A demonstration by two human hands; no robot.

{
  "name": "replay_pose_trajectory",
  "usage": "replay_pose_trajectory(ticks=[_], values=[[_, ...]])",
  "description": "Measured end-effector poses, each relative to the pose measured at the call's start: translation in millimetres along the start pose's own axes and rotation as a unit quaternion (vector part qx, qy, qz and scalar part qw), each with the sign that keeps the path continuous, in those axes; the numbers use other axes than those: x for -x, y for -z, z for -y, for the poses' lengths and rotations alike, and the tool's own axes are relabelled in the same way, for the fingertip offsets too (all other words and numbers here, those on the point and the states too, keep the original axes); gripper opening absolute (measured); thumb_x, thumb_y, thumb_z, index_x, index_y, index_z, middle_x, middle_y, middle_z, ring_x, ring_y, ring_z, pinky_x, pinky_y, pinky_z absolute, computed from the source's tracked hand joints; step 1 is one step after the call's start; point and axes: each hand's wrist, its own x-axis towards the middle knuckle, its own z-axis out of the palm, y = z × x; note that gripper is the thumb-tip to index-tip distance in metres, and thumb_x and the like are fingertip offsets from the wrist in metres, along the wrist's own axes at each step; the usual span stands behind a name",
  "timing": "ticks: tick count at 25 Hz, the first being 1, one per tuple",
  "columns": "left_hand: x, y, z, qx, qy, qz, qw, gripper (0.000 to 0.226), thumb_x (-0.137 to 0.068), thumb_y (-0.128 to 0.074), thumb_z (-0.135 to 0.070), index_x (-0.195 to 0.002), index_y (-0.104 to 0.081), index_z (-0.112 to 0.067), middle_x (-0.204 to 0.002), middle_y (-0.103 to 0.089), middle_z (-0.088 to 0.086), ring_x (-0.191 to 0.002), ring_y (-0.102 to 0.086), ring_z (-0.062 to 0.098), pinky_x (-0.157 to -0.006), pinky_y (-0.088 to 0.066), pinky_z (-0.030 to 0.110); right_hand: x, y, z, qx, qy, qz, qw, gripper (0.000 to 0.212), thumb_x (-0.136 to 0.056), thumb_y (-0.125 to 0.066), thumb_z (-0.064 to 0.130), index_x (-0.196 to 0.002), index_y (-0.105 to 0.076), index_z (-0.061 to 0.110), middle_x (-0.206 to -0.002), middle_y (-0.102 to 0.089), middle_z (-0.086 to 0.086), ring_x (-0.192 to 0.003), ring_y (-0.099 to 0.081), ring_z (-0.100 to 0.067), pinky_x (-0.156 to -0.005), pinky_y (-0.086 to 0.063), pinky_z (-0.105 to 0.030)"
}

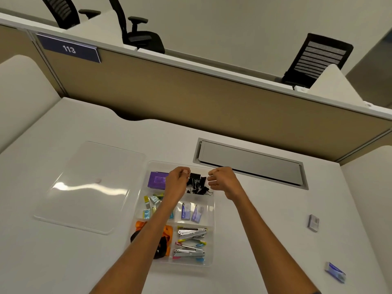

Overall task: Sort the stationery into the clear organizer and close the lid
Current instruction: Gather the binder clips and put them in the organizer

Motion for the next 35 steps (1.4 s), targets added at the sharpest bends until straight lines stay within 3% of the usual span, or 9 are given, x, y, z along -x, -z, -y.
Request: replay_pose_trajectory(ticks=[3, 7, 12, 17, 20, 22, 30, 33, 35], values=[[5.4, -5.6, -2.3, 0.003, -0.007, 0.006, 1.000, 0.021, -0.099, -0.050, -0.018, -0.107, -0.067, -0.010, -0.105, -0.071, 0.008, -0.101, -0.067, 0.020, -0.095, -0.054, 0.043, 6.9, 2.5, -5.2, 0.011, 0.017, -0.035, 0.999, 0.018, -0.095, -0.052, 0.006, -0.093, -0.066, -0.005, -0.103, -0.068, -0.031, -0.091, -0.068, -0.041, -0.077, -0.057, -0.042], [13.9, -16.7, -8.0, 0.000, -0.014, -0.001, 1.000, 0.021, -0.099, -0.050, -0.017, -0.106, -0.068, -0.008, -0.101, -0.071, 0.006, -0.099, -0.068, 0.020, -0.093, -0.055, 0.039, 7.5, -10.1, -15.8, 0.118, 0.034, -0.024, 0.992, 0.027, -0.095, -0.051, 0.011, -0.091, -0.064, -0.012, -0.092, -0.070, -0.026, -0.084, -0.070, -0.037, -0.083, -0.060, -0.041], [21.5, -22.9, -17.4, -0.017, -0.026, -0.003, 1.000, 0.022, -0.099, -0.049, -0.015, -0.107, -0.068, -0.007, -0.102, -0.071, 0.009, -0.097, -0.068, 0.020, -0.093, -0.055, 0.041, 9.6, -24.4, -9.2, 0.217, 0.061, -0.003, 0.974, 0.017, -0.095, -0.045, 0.013, -0.084, -0.054, 0.003, -0.084, -0.057, -0.015, -0.076, -0.055, -0.025, -0.059, -0.042, -0.029], [23.3, -19.7, -22.5, -0.021, -0.047, 0.006, 0.999, 0.020, -0.100, -0.050, -0.022, -0.101, -0.067, -0.014, -0.101, -0.071, 0.007, -0.096, -0.068, 0.019, -0.091, -0.056, 0.040, 11.4, -0.1, -7.9, 0.055, 0.090, -0.022, 0.994, 0.028, -0.095, -0.048, 0.015, -0.081, -0.061, -0.004, -0.091, -0.065, -0.032, -0.072, -0.058, -0.022, -0.069, -0.052, -0.033], [28.2, -32.4, -25.9, -0.024, -0.062, 0.020, 0.998, 0.018, -0.100, -0.050, -0.025, -0.099, -0.067, -0.017, -0.100, -0.072, 0.006, -0.096, -0.069, 0.020, -0.090, -0.057, 0.039, 23.5, 32.8, -18.0, -0.002, 0.126, -0.078, 0.989, 0.031, -0.099, -0.048, 0.023, -0.097, -0.068, 0.000, -0.094, -0.071, -0.017, -0.083, -0.068, -0.020, -0.080, -0.057, -0.028], [35.9, -51.5, -29.3, -0.018, -0.075, 0.037, 0.996, 0.017, -0.100, -0.051, -0.024, -0.099, -0.067, -0.019, -0.099, -0.073, 0.003, -0.095, -0.069, 0.017, -0.090, -0.057, 0.037, 35.4, 58.5, -32.9, -0.014, 0.145, -0.106, 0.984, 0.026, -0.098, -0.050, 0.025, -0.097, -0.069, 0.007, -0.093, -0.073, -0.008, -0.087, -0.070, -0.018, -0.081, -0.058, -0.027], [93.9, -171.6, -28.9, -0.070, -0.120, 0.182, 0.973, 0.014, -0.096, -0.056, -0.016, -0.101, -0.069, -0.018, -0.099, -0.073, 0.000, -0.094, -0.069, 0.014, -0.088, -0.057, 0.034, 84.5, 164.9, -127.8, -0.042, 0.111, -0.225, 0.967, 0.020, -0.095, -0.055, 0.021, -0.099, -0.071, 0.011, -0.093, -0.076, -0.006, -0.086, -0.071, -0.016, -0.087, -0.059, -0.037], [119.2, -220.5, -27.7, -0.112, -0.115, 0.233, 0.959, 0.015, -0.094, -0.057, -0.007, -0.103, -0.069, -0.011, -0.103, -0.072, 0.003, -0.097, -0.068, 0.017, -0.092, -0.056, 0.035, 99.4, 208.2, -166.7, -0.012, 0.076, -0.281, 0.957, 0.020, -0.095, -0.055, 0.020, -0.099, -0.071, 0.010, -0.094, -0.075, -0.004, -0.086, -0.069, -0.015, -0.078, -0.056, -0.021], [131.8, -249.1, -26.1, -0.144, -0.125, 0.261, 0.946, 0.016, -0.093, -0.059, -0.005, -0.104, -0.069, -0.010, -0.105, -0.072, 0.003, -0.098, -0.067, 0.016, -0.094, -0.054, 0.033, 109.4, 234.2, -192.1, 0.020, 0.050, -0.334, 0.941, 0.017, -0.093, -0.057, 0.018, -0.096, -0.072, 0.010, -0.096, -0.074, -0.004, -0.085, -0.067, -0.016, -0.070, -0.047, -0.011]])
